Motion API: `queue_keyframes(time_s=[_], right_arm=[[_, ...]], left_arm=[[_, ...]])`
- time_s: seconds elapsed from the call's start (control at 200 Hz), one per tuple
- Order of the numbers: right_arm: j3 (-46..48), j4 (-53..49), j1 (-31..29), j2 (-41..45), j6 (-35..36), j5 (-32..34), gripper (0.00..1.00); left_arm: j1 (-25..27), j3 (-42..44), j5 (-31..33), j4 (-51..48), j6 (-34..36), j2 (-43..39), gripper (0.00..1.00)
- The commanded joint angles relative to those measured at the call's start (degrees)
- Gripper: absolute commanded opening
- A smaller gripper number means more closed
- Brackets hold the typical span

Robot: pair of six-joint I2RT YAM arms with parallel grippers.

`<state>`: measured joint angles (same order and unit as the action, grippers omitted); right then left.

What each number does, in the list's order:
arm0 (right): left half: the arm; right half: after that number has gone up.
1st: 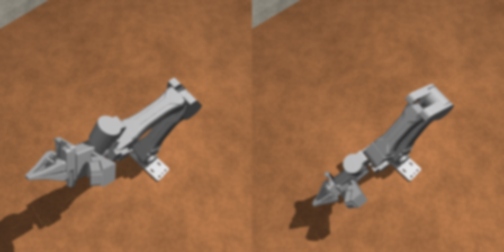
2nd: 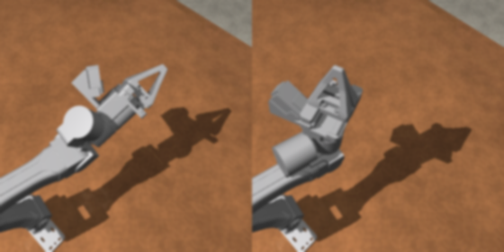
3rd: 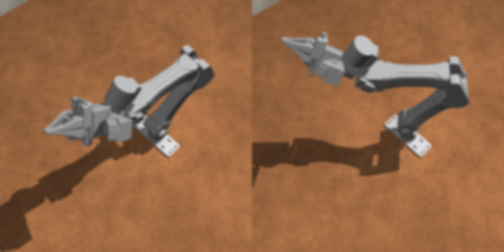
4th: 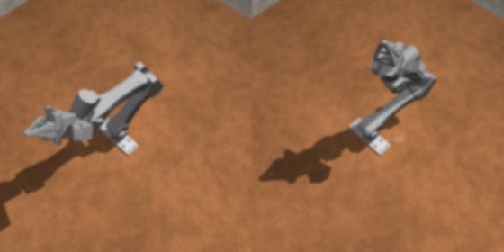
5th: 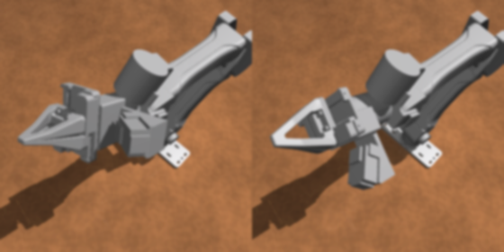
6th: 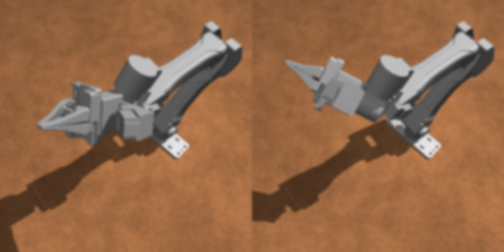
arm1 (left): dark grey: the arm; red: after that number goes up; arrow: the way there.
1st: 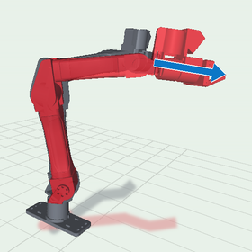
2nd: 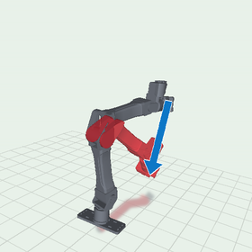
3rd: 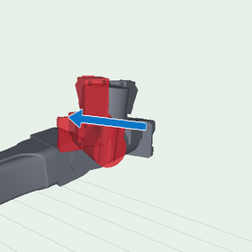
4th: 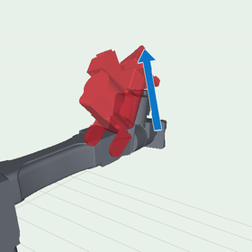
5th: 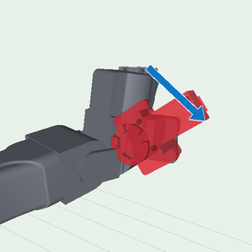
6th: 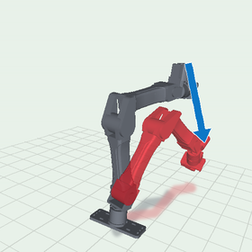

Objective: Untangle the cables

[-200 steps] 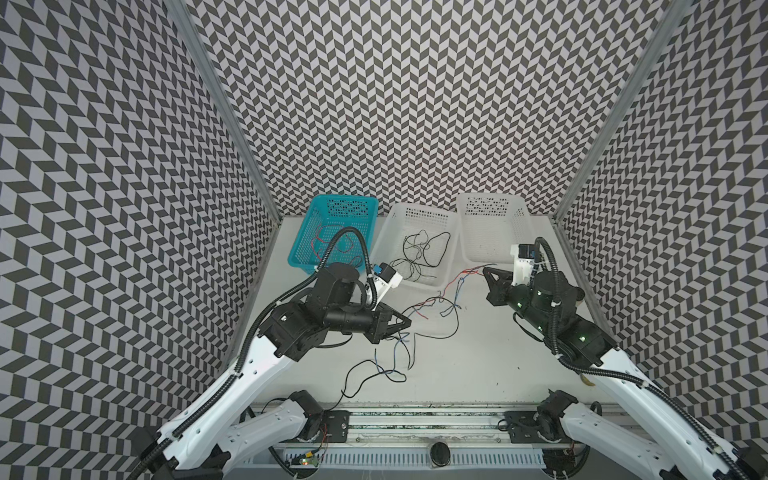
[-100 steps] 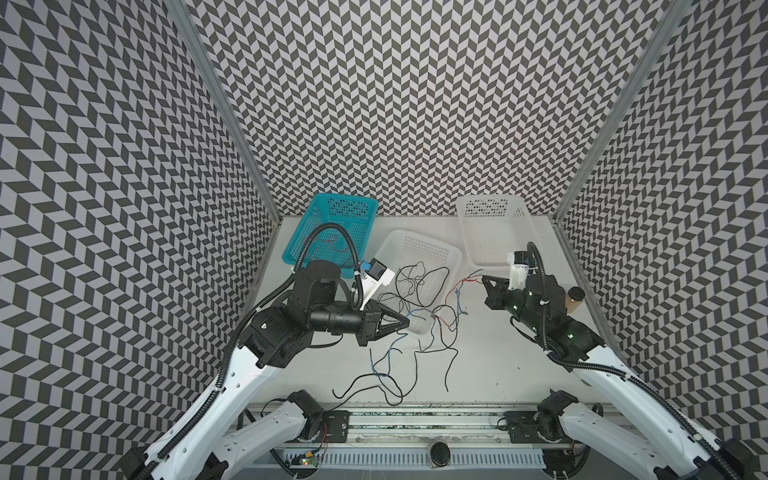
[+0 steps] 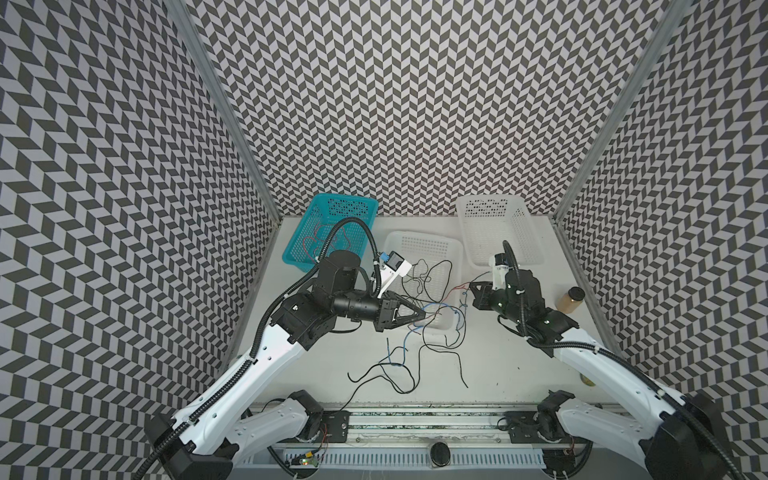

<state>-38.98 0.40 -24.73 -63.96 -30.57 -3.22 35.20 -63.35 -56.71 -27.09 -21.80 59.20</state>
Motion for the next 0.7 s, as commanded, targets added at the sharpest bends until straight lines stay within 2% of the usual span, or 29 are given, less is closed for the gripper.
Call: queue_keyframes(time_s=[0.0, 0.275, 0.696], right_arm=[[0.97, 7.63, -0.68, -3.12, -2.62, 0.25, 0.0], [2.59, 17.25, -0.92, -13.06, -7.17, 1.82, 0.0], [-1.39, 25.78, -2.25, -25.22, -9.38, 7.65, 0.0]], left_arm=[[0.13, -1.4, -0.7, 2.65, 3.08, 1.39, 0.0], [0.04, -5.88, 1.84, 3.39, 8.18, 4.86, 0.0], [0.7, -6.01, -5.45, 15.81, 2.3, 6.96, 0.0]])
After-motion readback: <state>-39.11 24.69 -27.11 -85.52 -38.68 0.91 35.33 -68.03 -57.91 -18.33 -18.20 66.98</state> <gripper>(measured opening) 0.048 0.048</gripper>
